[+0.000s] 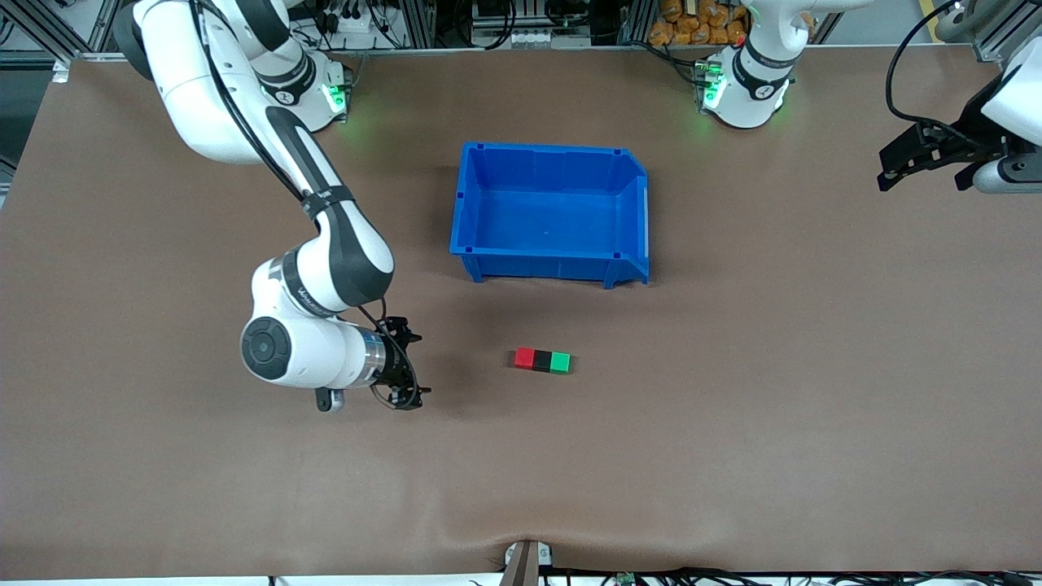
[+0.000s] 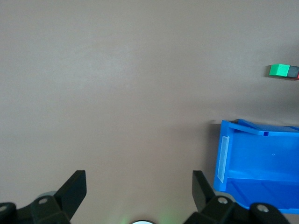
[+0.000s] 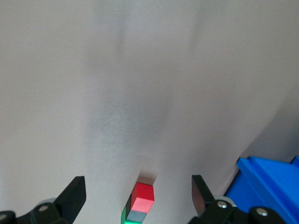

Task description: Attach green and red cubes to black cube

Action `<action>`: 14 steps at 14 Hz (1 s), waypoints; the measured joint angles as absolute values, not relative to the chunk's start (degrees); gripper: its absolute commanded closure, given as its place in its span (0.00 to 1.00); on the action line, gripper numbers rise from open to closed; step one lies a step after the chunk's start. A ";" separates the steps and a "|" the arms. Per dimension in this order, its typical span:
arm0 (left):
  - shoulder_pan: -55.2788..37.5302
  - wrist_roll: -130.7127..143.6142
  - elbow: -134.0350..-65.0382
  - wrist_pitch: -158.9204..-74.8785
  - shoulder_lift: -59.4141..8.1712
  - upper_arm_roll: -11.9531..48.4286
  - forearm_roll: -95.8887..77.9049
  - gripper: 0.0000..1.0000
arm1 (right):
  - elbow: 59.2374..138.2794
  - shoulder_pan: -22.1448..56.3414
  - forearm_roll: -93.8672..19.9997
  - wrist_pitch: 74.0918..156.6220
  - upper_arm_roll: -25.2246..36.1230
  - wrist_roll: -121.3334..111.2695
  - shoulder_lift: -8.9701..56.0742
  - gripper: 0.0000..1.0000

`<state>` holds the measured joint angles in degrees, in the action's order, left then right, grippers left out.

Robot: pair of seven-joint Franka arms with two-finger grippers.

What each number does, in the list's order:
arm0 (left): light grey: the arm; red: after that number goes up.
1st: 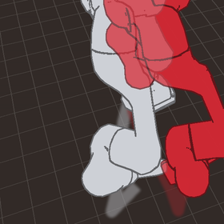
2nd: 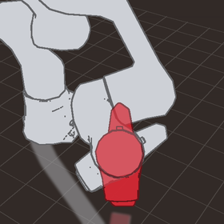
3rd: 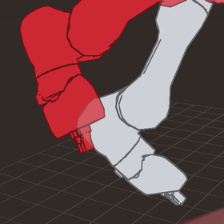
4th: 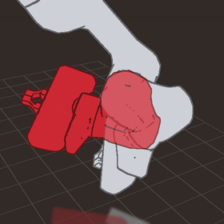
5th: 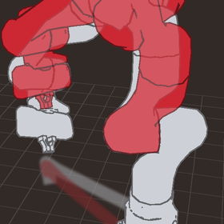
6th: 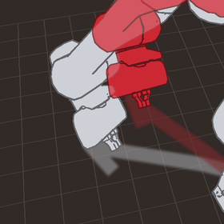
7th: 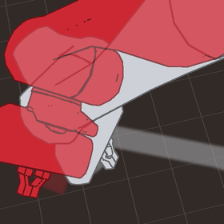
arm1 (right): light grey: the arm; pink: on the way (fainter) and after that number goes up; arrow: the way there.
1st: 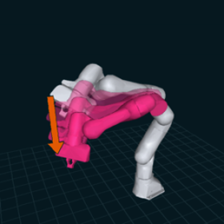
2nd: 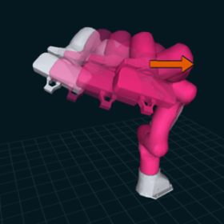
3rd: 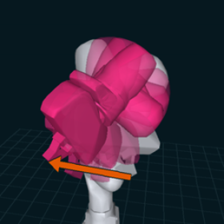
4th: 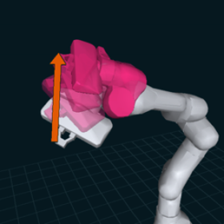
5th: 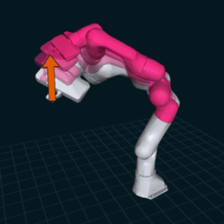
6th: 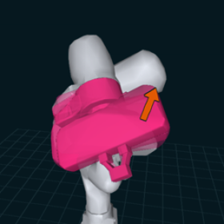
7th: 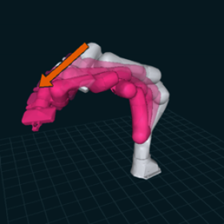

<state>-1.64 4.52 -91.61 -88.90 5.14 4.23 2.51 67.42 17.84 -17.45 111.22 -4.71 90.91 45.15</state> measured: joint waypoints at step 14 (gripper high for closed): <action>-1.63 4.53 -91.61 -88.92 5.14 4.23 2.51 0.00 | 67.33 12.03 -15.89 101.88 -4.80 66.51 39.19 0.00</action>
<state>-1.63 4.53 -91.61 -88.92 5.14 4.23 2.51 67.33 12.03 -15.89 101.88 -4.80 66.51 39.19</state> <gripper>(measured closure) 0.000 0.000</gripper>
